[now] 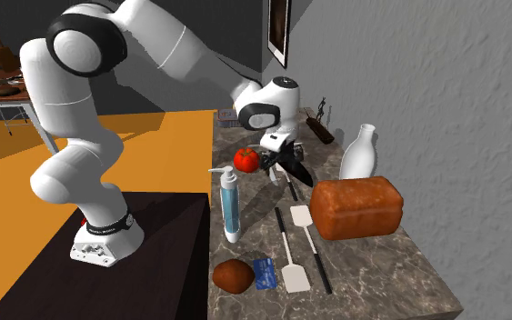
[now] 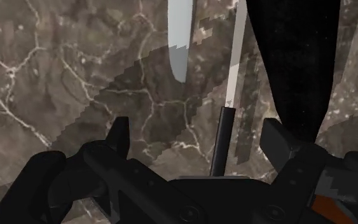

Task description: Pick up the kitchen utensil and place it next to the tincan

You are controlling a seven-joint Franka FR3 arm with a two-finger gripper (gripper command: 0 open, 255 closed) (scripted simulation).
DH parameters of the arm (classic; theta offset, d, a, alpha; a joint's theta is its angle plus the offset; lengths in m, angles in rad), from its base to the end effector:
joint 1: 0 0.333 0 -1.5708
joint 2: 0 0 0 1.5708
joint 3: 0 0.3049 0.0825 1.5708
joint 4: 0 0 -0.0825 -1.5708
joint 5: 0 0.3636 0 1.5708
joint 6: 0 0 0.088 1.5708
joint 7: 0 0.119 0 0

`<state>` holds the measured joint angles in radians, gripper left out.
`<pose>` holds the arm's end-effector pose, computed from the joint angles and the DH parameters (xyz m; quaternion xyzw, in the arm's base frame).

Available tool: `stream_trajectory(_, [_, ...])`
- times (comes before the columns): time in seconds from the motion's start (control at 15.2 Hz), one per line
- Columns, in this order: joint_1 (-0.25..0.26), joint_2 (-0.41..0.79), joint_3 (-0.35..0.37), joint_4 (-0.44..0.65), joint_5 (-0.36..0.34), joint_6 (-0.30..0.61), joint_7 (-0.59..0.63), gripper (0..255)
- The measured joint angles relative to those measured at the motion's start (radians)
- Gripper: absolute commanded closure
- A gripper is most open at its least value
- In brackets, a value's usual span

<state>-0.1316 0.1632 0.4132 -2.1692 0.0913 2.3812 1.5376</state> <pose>0.5236 0.1512 0.3222 -0.7858 0.6144 0.0327 0.0637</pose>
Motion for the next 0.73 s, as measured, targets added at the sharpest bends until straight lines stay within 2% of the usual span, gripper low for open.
stream_trajectory(0.26, [0.022, 0.122, -0.03, 0.079, -0.04, 0.059, 0.127, 0])
stream_trajectory(0.73, [0.047, 0.203, -0.048, 0.091, -0.073, 0.129, 0.163, 0])
